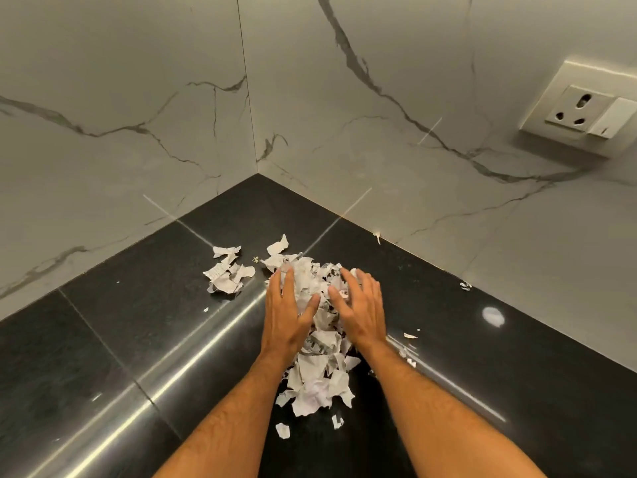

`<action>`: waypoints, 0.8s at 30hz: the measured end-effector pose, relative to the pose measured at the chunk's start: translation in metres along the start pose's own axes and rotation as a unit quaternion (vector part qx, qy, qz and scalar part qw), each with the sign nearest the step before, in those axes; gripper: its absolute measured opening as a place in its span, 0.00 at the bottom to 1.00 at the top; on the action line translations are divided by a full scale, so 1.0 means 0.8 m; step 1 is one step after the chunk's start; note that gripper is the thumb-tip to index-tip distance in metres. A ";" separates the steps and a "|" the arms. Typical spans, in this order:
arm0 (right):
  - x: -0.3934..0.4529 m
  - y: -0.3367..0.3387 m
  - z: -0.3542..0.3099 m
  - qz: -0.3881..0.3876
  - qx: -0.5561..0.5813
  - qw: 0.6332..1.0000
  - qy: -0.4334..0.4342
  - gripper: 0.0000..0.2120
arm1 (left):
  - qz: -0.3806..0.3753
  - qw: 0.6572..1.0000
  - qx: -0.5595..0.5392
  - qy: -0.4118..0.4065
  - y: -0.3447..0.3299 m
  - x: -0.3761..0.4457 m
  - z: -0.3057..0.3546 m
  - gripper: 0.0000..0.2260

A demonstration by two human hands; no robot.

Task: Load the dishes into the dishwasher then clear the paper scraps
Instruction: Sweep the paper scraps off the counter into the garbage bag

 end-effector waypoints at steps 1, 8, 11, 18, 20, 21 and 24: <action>-0.001 -0.007 -0.008 0.003 0.022 1.000 0.004 0.36 | -0.006 1.000 -0.018 0.006 -0.005 0.000 0.005 0.38; 0.000 -0.022 -0.047 0.094 0.300 0.948 -0.052 0.23 | -0.026 0.964 -0.257 0.057 -0.035 -0.002 0.037 0.26; 0.000 -0.020 -0.052 0.140 0.428 0.889 -0.084 0.18 | -0.039 0.922 -0.375 0.083 -0.047 -0.007 0.048 0.19; 0.002 0.013 -0.054 0.188 0.572 0.789 -0.127 0.13 | -0.089 0.818 -0.553 0.134 -0.069 -0.012 0.073 0.14; -0.002 0.022 -0.054 0.191 0.576 0.784 -0.129 0.12 | -0.089 0.815 -0.556 0.139 -0.072 -0.016 0.077 0.14; -0.005 0.027 -0.055 0.191 0.580 0.782 -0.125 0.12 | -0.087 0.817 -0.553 0.138 -0.072 -0.020 0.080 0.14; -0.010 0.041 -0.064 0.194 0.592 0.775 -0.112 0.13 | -0.076 0.819 -0.553 0.129 -0.062 -0.032 0.094 0.11</action>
Point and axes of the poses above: each hand's wrist, its own x-axis towards the middle knuckle, its own y-axis out of the back of the hand, z = x × y, the point moved 5 cm from there along x, towards the middle knuckle, and after that the axes turned 15 degrees about y, right-handed, at the moved point
